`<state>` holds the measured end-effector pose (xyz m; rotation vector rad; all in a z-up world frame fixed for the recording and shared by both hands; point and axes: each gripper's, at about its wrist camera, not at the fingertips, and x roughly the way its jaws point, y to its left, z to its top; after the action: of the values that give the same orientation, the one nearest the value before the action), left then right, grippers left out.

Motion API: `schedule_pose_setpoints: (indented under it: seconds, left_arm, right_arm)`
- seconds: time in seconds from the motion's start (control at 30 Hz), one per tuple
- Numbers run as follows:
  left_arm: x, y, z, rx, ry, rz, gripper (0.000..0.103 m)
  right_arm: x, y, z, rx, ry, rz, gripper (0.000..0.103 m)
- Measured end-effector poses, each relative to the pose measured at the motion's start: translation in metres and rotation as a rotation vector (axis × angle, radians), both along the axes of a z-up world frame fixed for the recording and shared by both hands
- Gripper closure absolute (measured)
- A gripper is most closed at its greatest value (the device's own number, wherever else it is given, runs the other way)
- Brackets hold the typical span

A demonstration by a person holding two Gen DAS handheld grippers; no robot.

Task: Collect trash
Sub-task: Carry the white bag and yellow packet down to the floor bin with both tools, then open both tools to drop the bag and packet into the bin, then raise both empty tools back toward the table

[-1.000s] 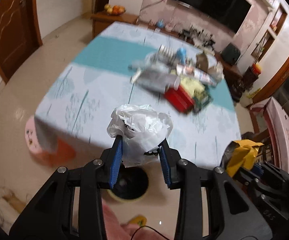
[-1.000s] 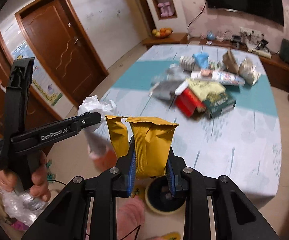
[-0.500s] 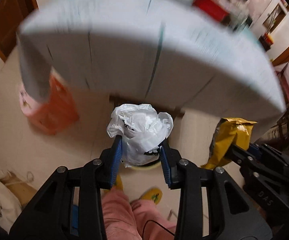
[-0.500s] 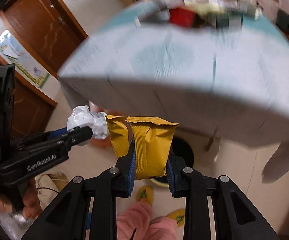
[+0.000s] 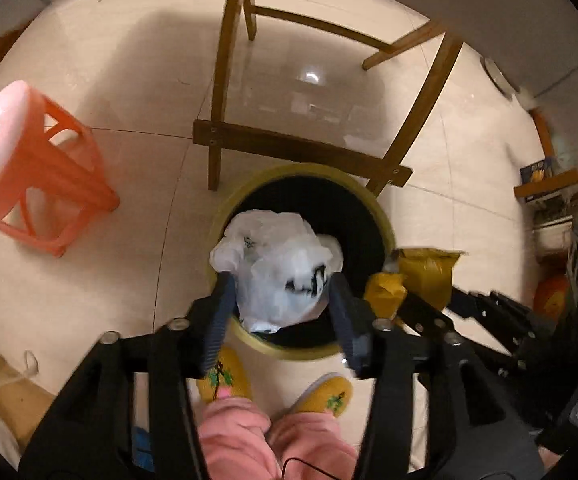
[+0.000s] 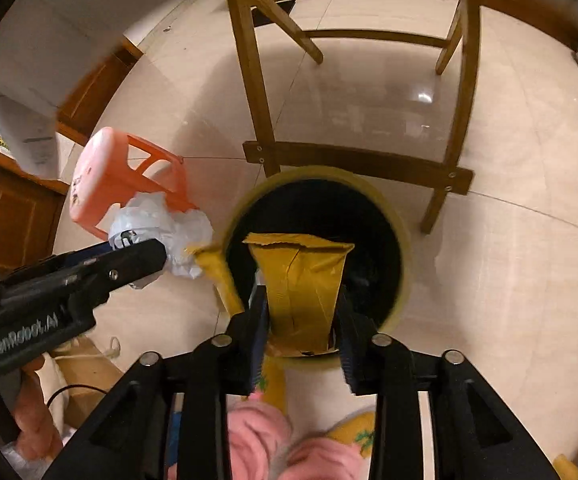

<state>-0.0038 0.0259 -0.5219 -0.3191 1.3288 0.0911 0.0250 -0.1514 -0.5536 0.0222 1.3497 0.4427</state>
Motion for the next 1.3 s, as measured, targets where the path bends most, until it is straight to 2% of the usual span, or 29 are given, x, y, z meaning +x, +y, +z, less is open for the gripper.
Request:
schedule_pose_setpoints:
  seconds: [0.03, 0.1, 0.13, 0.17, 0.37, 0.53, 0.67, 0.77, 0.93, 1.07, 1.2, 1.3]
  left_arm:
    - [0.005, 0.000, -0.006, 0.004, 0.000, -0.001, 0.040]
    - [0.011, 0.002, -0.019, 0.001, -0.005, -0.007, 0.032]
    - [0.013, 0.003, -0.023, -0.001, -0.006, -0.009, 0.023]
    - [0.015, 0.004, -0.028, 0.002, -0.008, -0.010, 0.020]
    - [0.023, 0.009, -0.031, 0.029, -0.059, -0.007, 0.020]
    - [0.023, 0.011, -0.028, 0.041, -0.037, -0.016, 0.019]
    - [0.021, 0.009, -0.014, 0.053, -0.034, -0.029, 0.019]
    - [0.017, 0.010, 0.005, 0.056, -0.040, -0.011, 0.019]
    - [0.008, 0.008, 0.054, 0.116, -0.058, 0.002, 0.020]
    - [0.001, 0.002, 0.105, 0.131, -0.055, -0.002, 0.023]
    - [-0.006, -0.006, 0.153, 0.127, -0.045, -0.028, 0.035]
    - [-0.013, -0.013, 0.193, 0.109, -0.042, -0.029, 0.035]
  right_arm:
    - [0.005, 0.002, -0.012, -0.005, -0.003, -0.007, 0.056]
    - [0.017, 0.003, -0.030, -0.004, -0.006, -0.023, 0.049]
    - [0.023, 0.003, -0.037, -0.004, -0.007, -0.030, 0.047]
    - [0.029, 0.002, -0.042, -0.003, -0.006, -0.036, 0.047]
    - [0.042, 0.001, -0.054, -0.011, -0.016, -0.069, 0.043]
    - [0.042, -0.007, -0.052, -0.014, -0.003, -0.106, 0.043]
    - [0.038, -0.012, -0.040, -0.009, -0.001, -0.129, 0.043]
    - [0.031, -0.015, -0.021, -0.005, -0.001, -0.149, 0.043]
    - [0.015, -0.023, 0.027, 0.009, -0.008, -0.182, 0.043]
    - [0.001, -0.028, 0.080, 0.032, -0.017, -0.193, 0.043]
    - [-0.011, -0.036, 0.139, 0.047, -0.030, -0.186, 0.043]
    - [-0.020, -0.043, 0.187, 0.058, -0.053, -0.175, 0.043]
